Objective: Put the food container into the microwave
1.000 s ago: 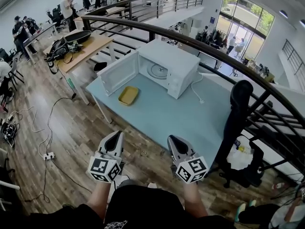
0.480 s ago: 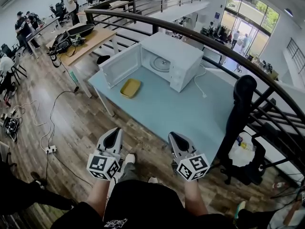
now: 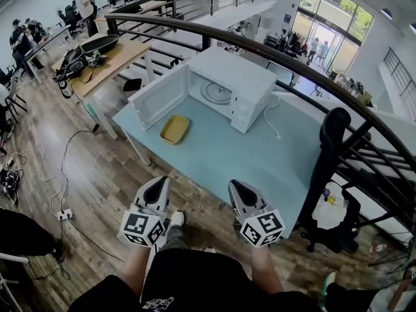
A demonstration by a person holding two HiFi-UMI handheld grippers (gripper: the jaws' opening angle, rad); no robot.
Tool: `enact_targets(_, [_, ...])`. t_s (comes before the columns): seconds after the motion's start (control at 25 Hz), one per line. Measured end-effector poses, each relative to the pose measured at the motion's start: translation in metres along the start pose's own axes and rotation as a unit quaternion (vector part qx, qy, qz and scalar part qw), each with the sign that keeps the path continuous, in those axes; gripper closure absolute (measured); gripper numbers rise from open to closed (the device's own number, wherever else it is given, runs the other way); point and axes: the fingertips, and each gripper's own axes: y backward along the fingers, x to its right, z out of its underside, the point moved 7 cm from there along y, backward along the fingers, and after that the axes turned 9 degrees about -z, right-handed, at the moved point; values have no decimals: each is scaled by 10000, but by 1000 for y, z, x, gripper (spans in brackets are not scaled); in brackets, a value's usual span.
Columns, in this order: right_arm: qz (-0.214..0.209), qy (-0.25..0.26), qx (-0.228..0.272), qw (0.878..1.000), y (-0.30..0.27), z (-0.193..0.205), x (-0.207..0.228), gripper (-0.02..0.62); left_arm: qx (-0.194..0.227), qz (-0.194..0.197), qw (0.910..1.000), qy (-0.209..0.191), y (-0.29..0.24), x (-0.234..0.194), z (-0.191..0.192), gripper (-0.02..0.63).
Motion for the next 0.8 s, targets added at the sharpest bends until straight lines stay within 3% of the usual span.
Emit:
enact_targets(0.32, [12, 36, -180, 9998, -87, -6, 28, 588, -156, 175, 9997, 29, -73, -59, -3, 598])
enact_targets(0.8, [316, 57, -168, 9993, -193, -21, 59, 588, -300, 899, 9954, 105, -174, -130, -18, 598])
